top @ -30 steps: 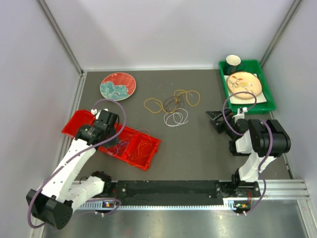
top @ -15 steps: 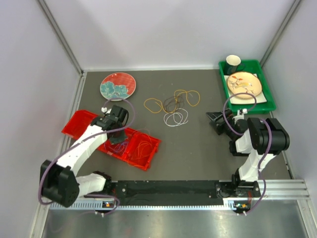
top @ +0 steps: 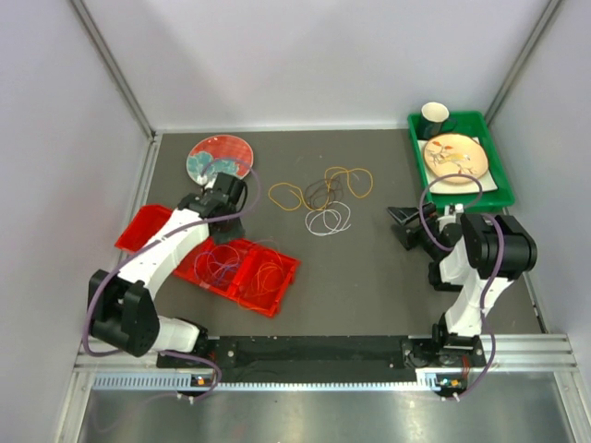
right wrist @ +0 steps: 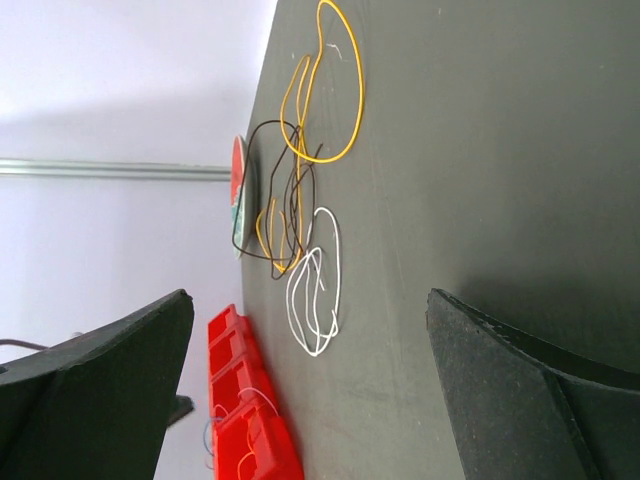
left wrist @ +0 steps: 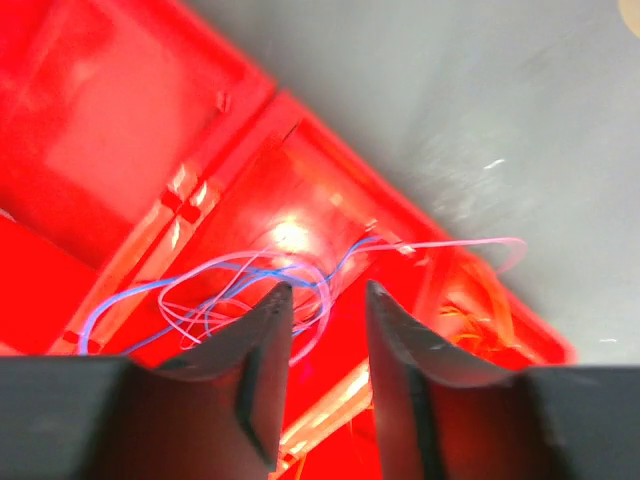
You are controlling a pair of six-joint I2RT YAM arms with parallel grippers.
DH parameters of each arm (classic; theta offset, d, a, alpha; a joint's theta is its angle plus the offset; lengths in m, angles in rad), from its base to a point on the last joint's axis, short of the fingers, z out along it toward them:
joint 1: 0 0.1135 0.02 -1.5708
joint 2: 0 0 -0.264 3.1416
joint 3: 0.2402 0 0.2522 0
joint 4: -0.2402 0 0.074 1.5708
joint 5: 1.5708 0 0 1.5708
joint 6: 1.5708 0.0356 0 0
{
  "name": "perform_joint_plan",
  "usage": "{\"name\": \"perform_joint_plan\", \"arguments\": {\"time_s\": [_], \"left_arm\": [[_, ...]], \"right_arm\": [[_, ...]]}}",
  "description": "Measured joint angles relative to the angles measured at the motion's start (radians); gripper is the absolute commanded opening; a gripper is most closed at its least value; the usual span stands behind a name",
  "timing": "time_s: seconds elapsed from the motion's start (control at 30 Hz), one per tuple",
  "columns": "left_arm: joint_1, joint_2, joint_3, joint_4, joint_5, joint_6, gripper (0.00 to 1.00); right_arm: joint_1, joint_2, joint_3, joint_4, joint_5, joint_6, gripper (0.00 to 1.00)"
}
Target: Untangle the cables
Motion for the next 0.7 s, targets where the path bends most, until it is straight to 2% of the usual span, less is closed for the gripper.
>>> {"name": "perform_joint_plan", "arguments": {"time_s": [0.13,0.27,0.53,0.63,0.7], "left_arm": [[0.000,0.000,0.138,-0.045,-0.025,0.030,0.52],[0.000,0.000,0.172,-0.052,-0.045,0.068,0.64],[-0.001,0.080,0.172,0.035,0.095,0.203,0.68],[-0.006,0.158,0.173,0.073,0.129,0.242,0.68],[-0.008,0.201,0.173,0.088,0.149,0.255,0.68]], "right_arm": [[-0.003,0.013,0.009,0.010,-0.011,0.014,0.99],[-0.003,0.015,0.011,0.010,-0.011,0.019,0.99],[-0.001,0.004,0.010,-0.002,-0.005,0.007,0.99],[0.034,-0.094,0.011,-0.123,0.057,-0.064,0.99],[0.105,-0.237,0.038,-0.330,0.160,-0.158,0.99]]}}
